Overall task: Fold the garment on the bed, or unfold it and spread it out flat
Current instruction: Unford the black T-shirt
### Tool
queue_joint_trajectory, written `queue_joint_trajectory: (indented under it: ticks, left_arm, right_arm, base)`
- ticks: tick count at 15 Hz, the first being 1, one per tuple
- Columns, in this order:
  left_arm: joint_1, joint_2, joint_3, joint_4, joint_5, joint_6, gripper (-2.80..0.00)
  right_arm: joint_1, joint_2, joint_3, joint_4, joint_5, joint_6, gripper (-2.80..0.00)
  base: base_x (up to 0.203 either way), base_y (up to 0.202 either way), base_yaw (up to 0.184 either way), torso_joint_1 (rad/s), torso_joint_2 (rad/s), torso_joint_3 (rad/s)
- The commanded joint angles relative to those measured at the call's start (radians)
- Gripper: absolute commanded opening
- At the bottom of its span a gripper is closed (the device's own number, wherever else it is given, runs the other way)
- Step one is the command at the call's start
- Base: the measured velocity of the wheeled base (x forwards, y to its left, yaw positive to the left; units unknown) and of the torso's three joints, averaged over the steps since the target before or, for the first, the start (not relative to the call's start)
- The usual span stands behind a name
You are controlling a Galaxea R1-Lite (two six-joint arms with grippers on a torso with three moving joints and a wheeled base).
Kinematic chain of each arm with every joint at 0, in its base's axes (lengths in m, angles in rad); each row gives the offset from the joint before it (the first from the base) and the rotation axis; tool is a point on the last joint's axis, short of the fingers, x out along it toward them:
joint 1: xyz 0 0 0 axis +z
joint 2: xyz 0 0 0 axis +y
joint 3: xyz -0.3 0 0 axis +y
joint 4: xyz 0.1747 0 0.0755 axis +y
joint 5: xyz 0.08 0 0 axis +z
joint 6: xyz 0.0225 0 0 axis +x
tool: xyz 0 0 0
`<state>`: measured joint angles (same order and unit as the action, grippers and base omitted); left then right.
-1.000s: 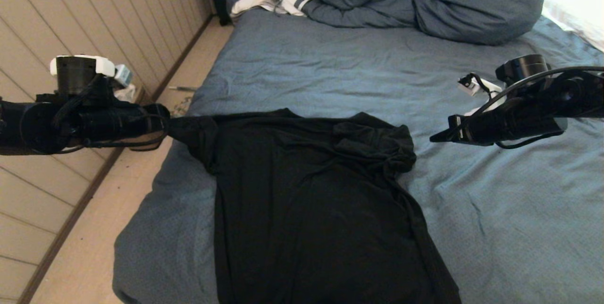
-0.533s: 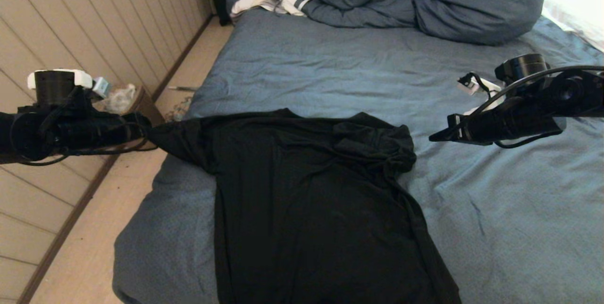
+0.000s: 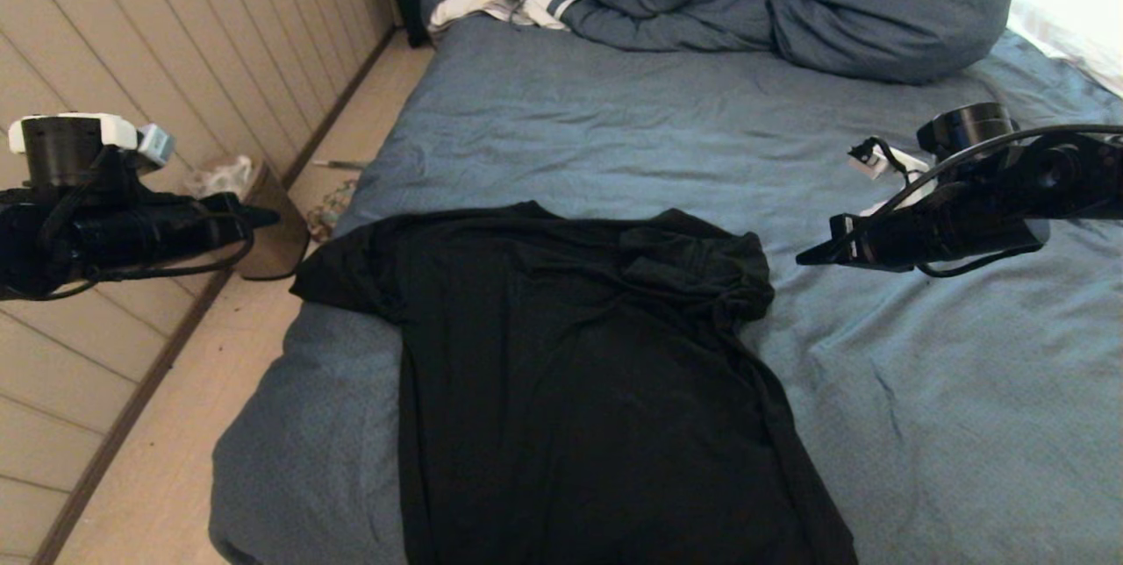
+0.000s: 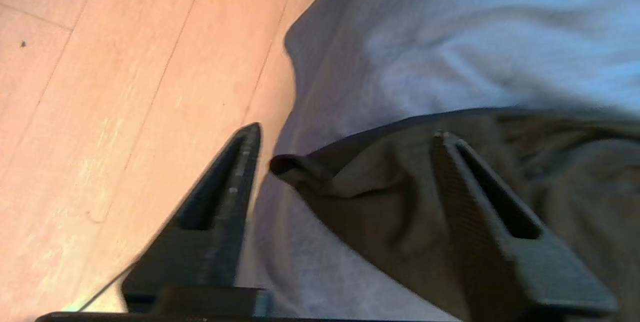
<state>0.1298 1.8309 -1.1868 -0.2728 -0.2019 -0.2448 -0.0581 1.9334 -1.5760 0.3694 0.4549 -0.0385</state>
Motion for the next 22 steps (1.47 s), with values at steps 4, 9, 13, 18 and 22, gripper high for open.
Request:
queue_joint_trajectory:
  ticks: [4,9,13,18,22]
  left_arm:
    - [-0.176,-0.055,0.031,0.017,0.006,-0.052,0.0]
    - [-0.309,0.078,0.013,-0.011,0.011,-0.083,0.0]
    - [-0.317,0.24,-0.074,-0.083,0.028,-0.084,0.0]
    - [-0.217,0.253,-0.099,-0.091,0.045,-0.08,0.0]
    - [-0.155,0.146,0.013,-0.091,0.035,-0.066,0.0]
  right_arm:
    - [-0.005,-0.029,0.04,0.007,0.004,0.033,-2.8]
    - [-0.013,-0.106,0.063,0.013,-0.037,0.134,-2.8]
    - [-0.011,-0.14,0.057,0.016,-0.056,0.135,-2.8]
    - [0.003,-0.156,0.062,0.016,-0.074,0.135,-2.8]
    - [0.023,-0.146,0.059,0.014,-0.074,0.135,-2.8]
  base:
    - [0.0,0.0,0.0,0.0,0.0,0.0]
    - [0.0,0.0,0.0,0.0,0.0,0.0]
    - [0.0,0.0,0.0,0.0,0.0,0.0]
    - [0.0,0.0,0.0,0.0,0.0,0.0]
    - [0.0,0.0,0.0,0.0,0.0,0.0]
